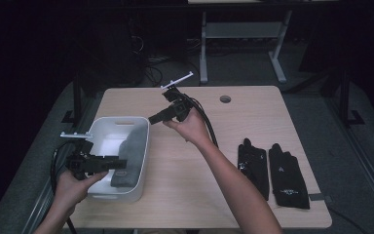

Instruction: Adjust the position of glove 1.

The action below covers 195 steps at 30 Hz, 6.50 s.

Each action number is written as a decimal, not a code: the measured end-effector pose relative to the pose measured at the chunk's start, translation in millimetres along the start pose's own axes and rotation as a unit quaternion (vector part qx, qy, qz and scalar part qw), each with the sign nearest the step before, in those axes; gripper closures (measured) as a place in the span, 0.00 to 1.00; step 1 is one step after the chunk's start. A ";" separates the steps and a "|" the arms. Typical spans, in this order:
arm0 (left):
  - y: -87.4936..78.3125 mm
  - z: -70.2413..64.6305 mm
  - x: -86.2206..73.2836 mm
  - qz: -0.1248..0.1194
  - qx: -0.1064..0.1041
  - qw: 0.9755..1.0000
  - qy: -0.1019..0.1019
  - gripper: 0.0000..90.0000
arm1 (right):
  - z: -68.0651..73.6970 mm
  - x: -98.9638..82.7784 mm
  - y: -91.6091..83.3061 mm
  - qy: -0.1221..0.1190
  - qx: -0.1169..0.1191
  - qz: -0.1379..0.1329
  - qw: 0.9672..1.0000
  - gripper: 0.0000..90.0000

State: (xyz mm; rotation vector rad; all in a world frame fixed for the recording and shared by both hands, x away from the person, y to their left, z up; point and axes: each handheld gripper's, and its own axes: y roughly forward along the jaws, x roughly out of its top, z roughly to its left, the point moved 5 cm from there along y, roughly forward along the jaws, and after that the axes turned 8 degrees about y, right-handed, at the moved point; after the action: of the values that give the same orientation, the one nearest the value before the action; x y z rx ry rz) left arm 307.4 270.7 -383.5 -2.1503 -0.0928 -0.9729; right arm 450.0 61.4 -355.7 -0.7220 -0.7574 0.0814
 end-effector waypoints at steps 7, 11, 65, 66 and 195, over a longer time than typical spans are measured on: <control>2.6 -5.3 3.8 -0.002 -0.005 1.000 0.000 0.43 | -6.4 -3.8 -9.1 0.008 0.006 -0.007 1.000 0.54; 5.4 -9.7 7.4 -0.004 -0.010 1.000 0.005 0.43 | -9.8 -6.4 -15.3 0.011 0.011 -0.011 1.000 0.54; 47.2 -64.9 41.6 0.011 -0.052 0.996 0.067 0.41 | -53.4 -53.0 -110.3 0.048 -0.003 -0.058 0.997 0.52; 48.0 -65.7 41.7 0.011 -0.053 0.996 0.067 0.41 | -53.7 -54.7 -111.3 0.050 -0.003 -0.056 0.997 0.52; 191.2 -165.2 25.7 0.079 -0.151 0.977 0.132 0.37 | -175.7 -318.5 -215.8 0.044 -0.315 -0.029 0.948 0.88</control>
State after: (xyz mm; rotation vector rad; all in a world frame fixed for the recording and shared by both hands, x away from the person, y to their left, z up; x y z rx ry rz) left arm 291.2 19.1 -413.9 -2.2323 0.3724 -1.2301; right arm 291.2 -303.1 -499.7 -1.3007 -0.7202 -0.2584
